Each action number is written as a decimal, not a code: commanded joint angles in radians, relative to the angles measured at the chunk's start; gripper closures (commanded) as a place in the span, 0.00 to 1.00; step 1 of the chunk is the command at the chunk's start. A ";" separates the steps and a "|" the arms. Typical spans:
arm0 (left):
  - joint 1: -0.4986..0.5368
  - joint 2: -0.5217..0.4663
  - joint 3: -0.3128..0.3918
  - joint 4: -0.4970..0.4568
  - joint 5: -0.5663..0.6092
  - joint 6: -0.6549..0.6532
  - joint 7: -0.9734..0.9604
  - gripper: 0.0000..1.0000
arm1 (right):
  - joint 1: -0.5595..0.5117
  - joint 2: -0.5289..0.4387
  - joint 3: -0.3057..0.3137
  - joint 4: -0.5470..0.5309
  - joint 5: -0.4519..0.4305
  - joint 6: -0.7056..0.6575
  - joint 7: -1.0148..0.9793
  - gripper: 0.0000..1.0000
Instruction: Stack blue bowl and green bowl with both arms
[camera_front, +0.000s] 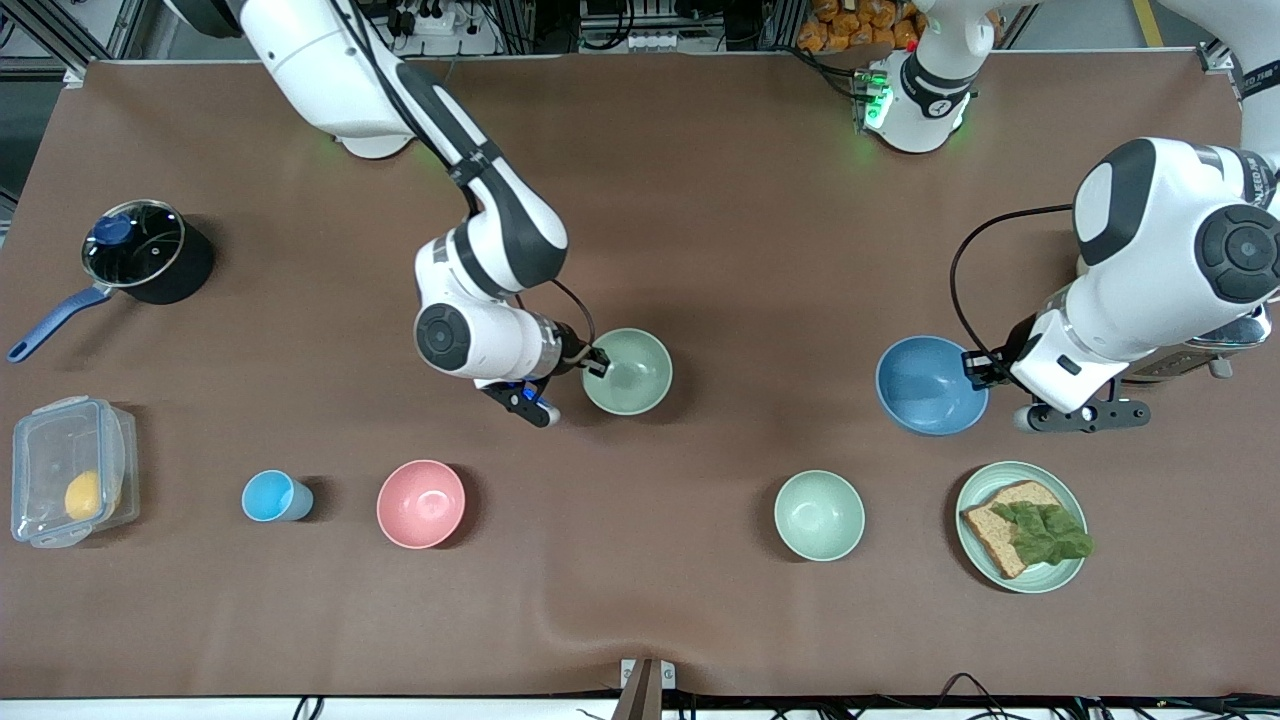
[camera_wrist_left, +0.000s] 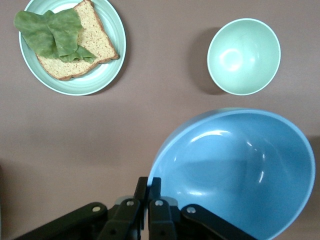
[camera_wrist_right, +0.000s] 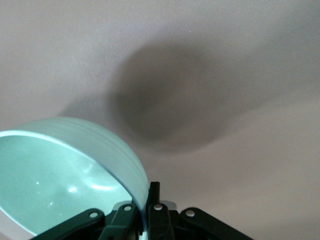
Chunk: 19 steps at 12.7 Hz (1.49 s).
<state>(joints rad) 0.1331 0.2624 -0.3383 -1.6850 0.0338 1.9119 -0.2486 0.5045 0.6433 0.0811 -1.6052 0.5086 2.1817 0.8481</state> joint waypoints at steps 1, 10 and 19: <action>-0.021 0.003 -0.007 0.016 -0.011 -0.024 -0.044 1.00 | 0.021 0.048 -0.009 0.030 0.019 0.048 0.031 1.00; -0.190 0.041 -0.007 0.016 -0.014 -0.011 -0.336 1.00 | 0.104 0.110 -0.009 0.031 0.024 0.234 0.213 0.86; -0.345 0.147 -0.007 0.040 -0.046 0.081 -0.549 1.00 | 0.074 0.058 -0.015 0.056 0.004 0.156 0.198 0.00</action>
<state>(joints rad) -0.1656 0.3673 -0.3502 -1.6830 0.0090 1.9710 -0.7347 0.5991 0.7357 0.0695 -1.5676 0.5102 2.3972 1.0440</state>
